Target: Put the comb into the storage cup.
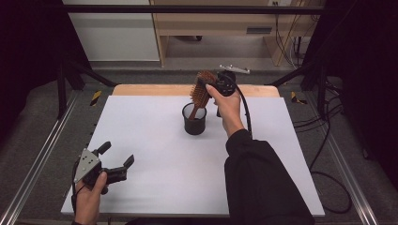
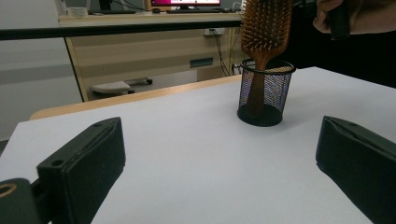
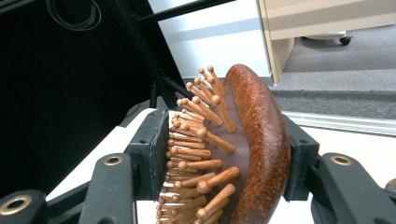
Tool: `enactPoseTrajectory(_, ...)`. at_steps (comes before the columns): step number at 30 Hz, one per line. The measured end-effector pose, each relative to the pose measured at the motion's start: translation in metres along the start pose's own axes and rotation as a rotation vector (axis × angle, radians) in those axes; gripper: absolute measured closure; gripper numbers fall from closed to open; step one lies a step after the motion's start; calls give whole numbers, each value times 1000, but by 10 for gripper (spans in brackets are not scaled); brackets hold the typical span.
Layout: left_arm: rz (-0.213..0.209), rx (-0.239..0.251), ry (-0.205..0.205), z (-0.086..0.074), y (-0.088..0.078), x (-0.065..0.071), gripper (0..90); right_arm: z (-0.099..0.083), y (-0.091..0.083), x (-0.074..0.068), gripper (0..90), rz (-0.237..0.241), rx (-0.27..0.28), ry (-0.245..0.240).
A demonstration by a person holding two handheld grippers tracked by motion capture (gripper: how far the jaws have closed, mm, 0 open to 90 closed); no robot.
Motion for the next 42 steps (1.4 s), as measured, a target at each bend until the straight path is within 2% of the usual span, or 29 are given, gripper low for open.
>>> enactPoseTrajectory(42, -6, -2, 5, 1, 1, 1, 18, 1, -5, 7, 357, -29, -27, 1)
Point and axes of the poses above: each handheld gripper's, and its own axes: y roughly forward along the jaws, z roughly out of its top, x roughly to its right, the point moved 1 cm from there along y, roughly forward along the jaws, and after that the axes turned 1 degree about -x, right-handed, at the moved point
